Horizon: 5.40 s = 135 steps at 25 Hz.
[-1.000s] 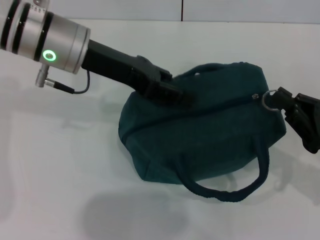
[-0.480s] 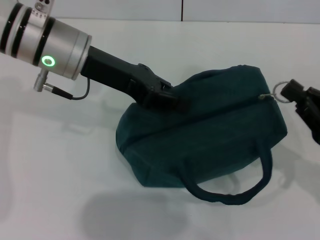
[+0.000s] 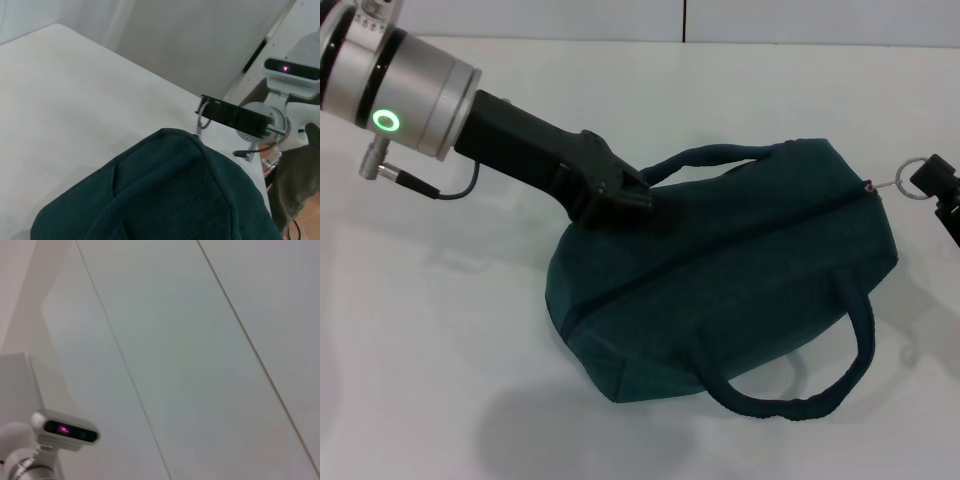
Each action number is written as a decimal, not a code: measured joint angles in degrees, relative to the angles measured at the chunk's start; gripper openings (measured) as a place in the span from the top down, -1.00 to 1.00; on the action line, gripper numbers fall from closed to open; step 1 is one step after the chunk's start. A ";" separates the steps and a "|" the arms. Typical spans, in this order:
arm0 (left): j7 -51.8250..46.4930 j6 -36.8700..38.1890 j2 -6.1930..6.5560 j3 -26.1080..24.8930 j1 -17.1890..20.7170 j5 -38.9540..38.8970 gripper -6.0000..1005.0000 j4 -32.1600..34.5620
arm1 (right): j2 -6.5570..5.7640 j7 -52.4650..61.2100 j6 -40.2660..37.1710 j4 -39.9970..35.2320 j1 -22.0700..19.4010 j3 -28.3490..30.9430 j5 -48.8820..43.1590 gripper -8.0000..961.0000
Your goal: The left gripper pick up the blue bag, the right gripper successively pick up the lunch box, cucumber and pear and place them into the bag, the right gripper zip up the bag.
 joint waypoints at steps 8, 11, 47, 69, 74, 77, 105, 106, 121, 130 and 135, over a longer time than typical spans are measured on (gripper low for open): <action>1.18 1.26 0.82 -0.30 0.76 -1.03 0.83 -0.30 | 0.08 -1.48 4.03 0.01 -0.01 0.32 -0.07 0.95; 1.65 1.38 1.62 -0.32 1.48 -3.44 0.84 -0.43 | 0.15 -2.38 6.33 0.01 -0.01 0.26 -0.34 0.95; 4.11 1.75 2.92 -0.10 5.40 -7.33 0.84 -0.74 | 0.33 -3.29 9.45 1.72 -1.53 -2.42 1.25 0.95; 7.55 1.80 3.32 -3.45 4.83 -7.31 0.85 -4.39 | -1.08 -4.00 0.48 1.80 -5.07 -9.67 0.83 0.95; 9.09 1.72 3.13 -3.48 4.46 -7.33 0.85 -4.48 | -1.17 -5.28 -4.06 1.80 -6.74 -9.60 0.84 0.95; 10.42 1.68 2.90 -3.51 4.11 -7.53 0.84 -4.87 | -1.42 -5.30 -6.40 1.80 -7.23 -9.60 0.83 0.94; 24.48 1.55 0.49 -13.83 9.30 -18.36 -0.15 -12.82 | -2.62 -4.55 -5.90 5.16 -6.76 -3.31 1.57 0.57; 25.49 1.55 0.37 -14.01 9.86 -19.03 -0.18 -13.04 | -2.63 -4.51 -6.24 5.20 -6.96 -2.18 1.61 0.53; 30.62 3.38 -0.35 -14.77 15.46 -22.38 -0.32 -13.62 | -9.42 16.47 -20.60 -7.76 3.05 2.96 -8.45 -0.40; 30.68 3.75 -0.32 -14.72 17.34 -21.24 -0.32 -13.71 | -9.21 22.87 -14.67 -10.77 13.52 3.01 -17.38 -0.57; 33.57 3.75 -0.87 -14.87 19.00 -21.54 -0.33 -13.76 | -6.17 23.00 -7.86 -11.48 17.25 2.82 -20.99 -0.79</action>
